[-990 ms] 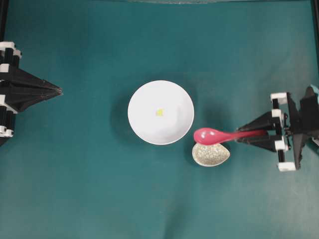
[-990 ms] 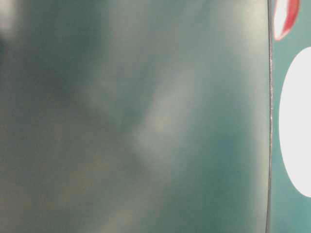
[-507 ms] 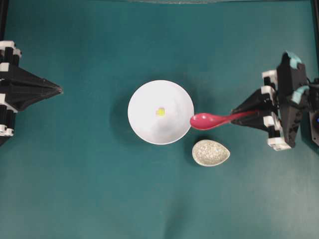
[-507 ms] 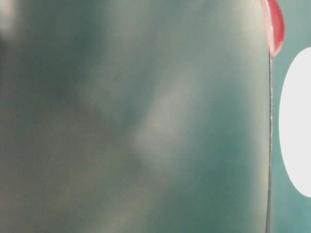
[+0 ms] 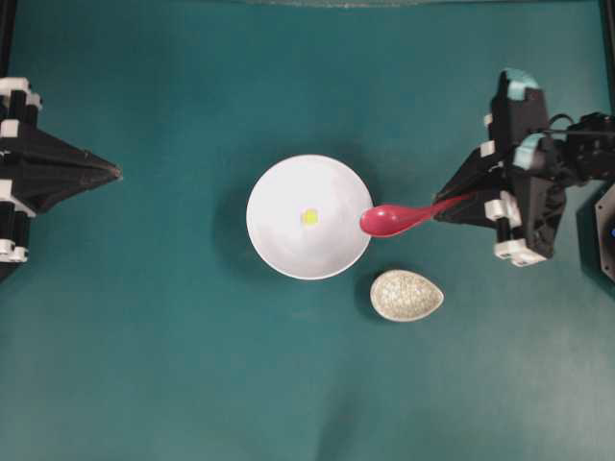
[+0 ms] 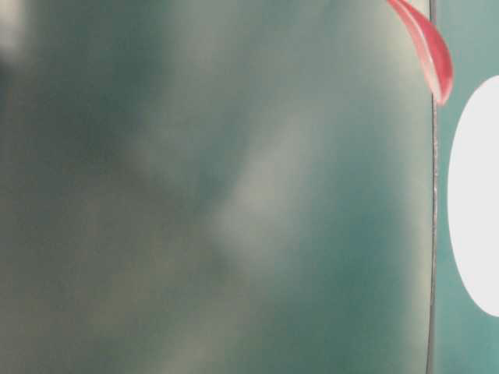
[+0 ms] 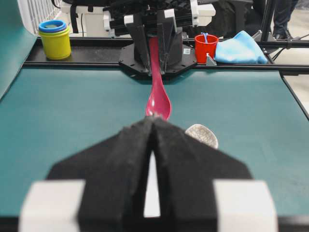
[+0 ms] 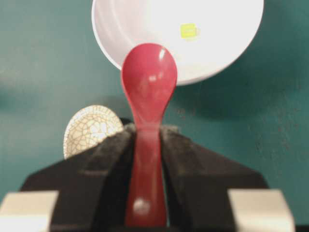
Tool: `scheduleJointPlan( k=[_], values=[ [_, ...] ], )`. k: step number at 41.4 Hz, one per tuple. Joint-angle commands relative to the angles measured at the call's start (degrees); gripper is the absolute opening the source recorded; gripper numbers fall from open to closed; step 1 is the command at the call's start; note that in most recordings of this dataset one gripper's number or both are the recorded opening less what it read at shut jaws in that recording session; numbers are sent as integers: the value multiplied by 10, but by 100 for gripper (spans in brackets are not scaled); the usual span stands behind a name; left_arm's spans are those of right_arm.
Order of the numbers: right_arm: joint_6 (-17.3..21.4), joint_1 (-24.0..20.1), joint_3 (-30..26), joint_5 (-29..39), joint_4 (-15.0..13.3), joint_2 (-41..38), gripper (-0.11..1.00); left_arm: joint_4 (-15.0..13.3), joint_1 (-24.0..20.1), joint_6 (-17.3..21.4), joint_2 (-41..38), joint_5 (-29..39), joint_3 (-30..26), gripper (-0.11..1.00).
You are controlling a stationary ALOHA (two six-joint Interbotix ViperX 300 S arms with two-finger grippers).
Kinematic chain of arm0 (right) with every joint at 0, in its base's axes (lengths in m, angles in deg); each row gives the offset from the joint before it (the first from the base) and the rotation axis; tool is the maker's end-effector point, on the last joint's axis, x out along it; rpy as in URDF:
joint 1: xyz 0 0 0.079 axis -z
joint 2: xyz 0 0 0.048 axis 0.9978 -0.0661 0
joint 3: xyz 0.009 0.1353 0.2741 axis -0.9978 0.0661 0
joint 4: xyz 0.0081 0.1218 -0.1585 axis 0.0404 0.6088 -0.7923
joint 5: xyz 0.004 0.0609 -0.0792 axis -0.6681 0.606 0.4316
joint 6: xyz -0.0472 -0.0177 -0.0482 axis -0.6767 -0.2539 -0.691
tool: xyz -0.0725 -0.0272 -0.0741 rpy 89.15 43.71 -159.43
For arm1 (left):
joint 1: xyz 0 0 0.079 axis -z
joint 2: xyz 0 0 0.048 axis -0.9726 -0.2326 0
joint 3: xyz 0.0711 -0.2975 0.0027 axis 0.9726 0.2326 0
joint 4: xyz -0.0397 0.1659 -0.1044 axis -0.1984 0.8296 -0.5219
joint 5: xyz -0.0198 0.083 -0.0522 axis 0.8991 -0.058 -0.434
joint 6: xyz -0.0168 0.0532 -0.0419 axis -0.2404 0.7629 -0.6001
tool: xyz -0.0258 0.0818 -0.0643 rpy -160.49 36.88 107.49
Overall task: Scoop the yellow hexagonal prism block from the bowl with a spoon using the right arm.
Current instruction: 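Carry the spoon left and lower its bowl into the white bowl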
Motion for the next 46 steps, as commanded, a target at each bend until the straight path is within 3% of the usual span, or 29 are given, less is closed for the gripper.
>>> scheduleJointPlan(
  k=[1, 19, 33, 46],
  values=[
    [1, 6, -36, 20, -4, -15, 24, 1, -1, 1, -5, -6, -16, 0],
    [9, 12, -160, 116, -62, -153, 24, 2, -1, 1, -6, -6, -15, 0],
    [65, 18, -221, 163, -151, -223, 24, 4, -1, 1, -6, -6, -15, 0],
    [75, 17, -229, 163, -164, -253, 24, 3, -1, 2, -6, -6, -15, 0]
  ],
)
